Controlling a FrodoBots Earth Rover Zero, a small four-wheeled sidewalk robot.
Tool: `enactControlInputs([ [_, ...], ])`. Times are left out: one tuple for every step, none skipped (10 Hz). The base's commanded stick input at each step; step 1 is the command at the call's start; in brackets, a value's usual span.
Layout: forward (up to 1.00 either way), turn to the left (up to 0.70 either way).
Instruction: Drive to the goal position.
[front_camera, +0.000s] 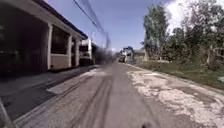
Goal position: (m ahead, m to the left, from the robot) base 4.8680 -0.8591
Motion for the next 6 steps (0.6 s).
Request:
enactControlInputs([
  [0.99,0.00],
  [1.00,0.00],
  [1.00,0.00],
  [1.00,0.00],
  [1.00,0.00],
  [1.00,0.00],
])
